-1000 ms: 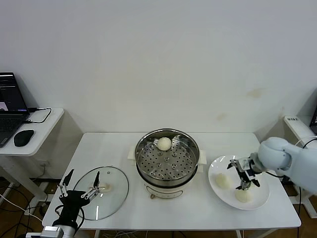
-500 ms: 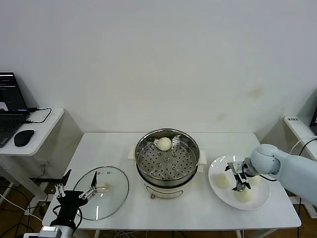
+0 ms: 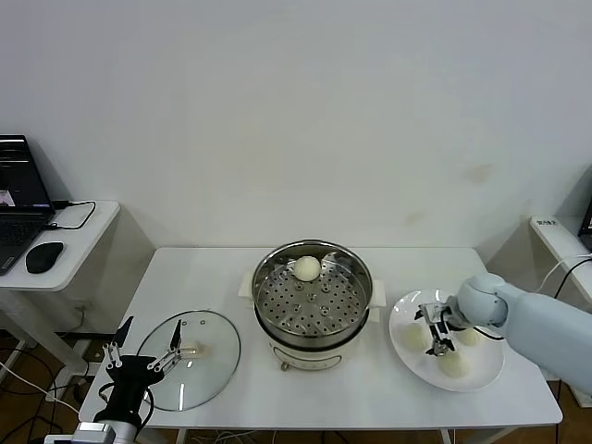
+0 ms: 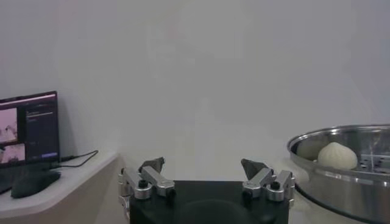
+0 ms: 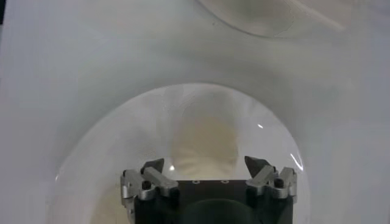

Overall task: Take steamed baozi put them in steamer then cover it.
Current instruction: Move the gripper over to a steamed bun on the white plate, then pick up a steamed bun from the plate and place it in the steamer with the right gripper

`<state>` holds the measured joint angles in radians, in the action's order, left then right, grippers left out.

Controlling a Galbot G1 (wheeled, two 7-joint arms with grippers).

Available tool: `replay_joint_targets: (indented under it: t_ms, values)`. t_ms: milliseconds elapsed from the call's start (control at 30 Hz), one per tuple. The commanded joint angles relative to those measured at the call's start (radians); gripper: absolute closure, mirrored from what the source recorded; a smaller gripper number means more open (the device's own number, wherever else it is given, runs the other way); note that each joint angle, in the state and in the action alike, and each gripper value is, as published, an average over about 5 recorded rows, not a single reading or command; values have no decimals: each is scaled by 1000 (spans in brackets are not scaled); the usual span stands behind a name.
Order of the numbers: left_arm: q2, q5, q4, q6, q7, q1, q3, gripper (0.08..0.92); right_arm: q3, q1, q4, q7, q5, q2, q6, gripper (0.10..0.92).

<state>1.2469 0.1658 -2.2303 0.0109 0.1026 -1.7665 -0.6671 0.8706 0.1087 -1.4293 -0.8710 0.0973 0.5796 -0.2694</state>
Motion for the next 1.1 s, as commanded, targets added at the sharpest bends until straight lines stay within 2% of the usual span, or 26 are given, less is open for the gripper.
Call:
replay_joint_targets:
  t_ms: [33,400,667,900,1100]
  values:
    - [-1,0,0,0,-1,-1,-1,177,-17,16,21,5,7,17,-1,265]
    - [2,0,-2,0,0,0,-1,177,-25,0,18,-31,-4,13,-5,524]
    - [-1,1,-7,0,-1,3,1,177,14,-151,-16,-60,-65,-37,7,445]
    - [-7,2,-14,-2,-1,10,8,177,113,-418,-96,-90,-213,-82,-12,440]
    - [-13,7,-15,0,-2,9,6,177,272,-720,-137,-114,-346,-52,-49,440]
